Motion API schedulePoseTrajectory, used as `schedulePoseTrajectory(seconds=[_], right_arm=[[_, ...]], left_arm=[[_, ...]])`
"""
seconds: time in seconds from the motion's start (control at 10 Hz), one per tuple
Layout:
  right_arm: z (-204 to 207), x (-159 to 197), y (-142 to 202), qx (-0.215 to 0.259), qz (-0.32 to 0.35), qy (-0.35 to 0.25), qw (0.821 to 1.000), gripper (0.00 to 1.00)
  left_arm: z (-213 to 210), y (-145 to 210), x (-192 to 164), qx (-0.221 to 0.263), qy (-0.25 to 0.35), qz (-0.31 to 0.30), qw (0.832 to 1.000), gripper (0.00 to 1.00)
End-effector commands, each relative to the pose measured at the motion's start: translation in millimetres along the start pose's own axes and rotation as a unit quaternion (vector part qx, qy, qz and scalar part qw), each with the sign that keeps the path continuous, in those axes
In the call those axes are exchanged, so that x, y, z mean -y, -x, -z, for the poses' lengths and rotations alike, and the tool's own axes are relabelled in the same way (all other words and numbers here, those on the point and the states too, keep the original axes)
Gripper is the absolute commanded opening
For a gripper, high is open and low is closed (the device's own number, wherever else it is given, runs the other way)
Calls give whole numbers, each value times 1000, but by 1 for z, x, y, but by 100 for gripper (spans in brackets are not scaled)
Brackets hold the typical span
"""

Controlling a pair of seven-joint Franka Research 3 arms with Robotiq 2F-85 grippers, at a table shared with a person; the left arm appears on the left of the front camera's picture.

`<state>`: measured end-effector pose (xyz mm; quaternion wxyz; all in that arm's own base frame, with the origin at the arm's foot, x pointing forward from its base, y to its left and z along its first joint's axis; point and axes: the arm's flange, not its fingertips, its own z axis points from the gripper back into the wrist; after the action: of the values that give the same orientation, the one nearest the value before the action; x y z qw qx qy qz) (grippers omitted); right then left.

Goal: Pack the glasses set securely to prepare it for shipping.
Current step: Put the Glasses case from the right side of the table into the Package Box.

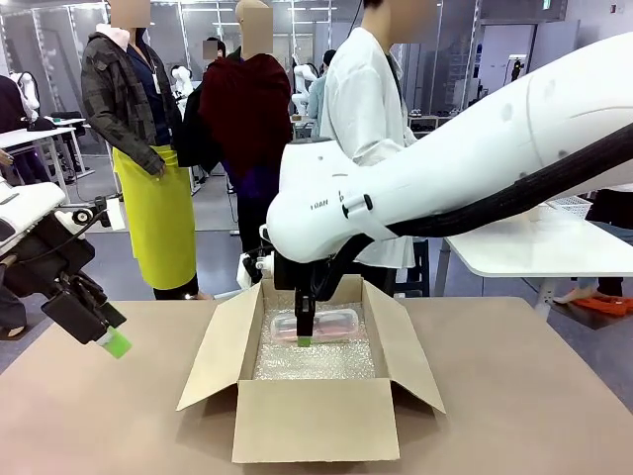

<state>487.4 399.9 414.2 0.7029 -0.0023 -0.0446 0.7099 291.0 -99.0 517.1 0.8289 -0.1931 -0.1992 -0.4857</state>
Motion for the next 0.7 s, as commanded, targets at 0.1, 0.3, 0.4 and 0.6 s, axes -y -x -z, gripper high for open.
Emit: schedulePoseTrajectory(seconds=[0.1,0.3,0.4,0.6], right_arm=[[29,23,7,34,-20,0,999,64],[52,35,10,31,-15,-14,999,64],[59,38,11,38,-15,-26,999,64],[71,43,7,30,-18,-32,999,64]], left_arm=[[-2,1,0,6,13,8,1000,100],[-2,1,0,6,13,8,1000,100],[-2,1,0,6,13,8,1000,100],[-2,1,0,6,13,8,1000,100]])
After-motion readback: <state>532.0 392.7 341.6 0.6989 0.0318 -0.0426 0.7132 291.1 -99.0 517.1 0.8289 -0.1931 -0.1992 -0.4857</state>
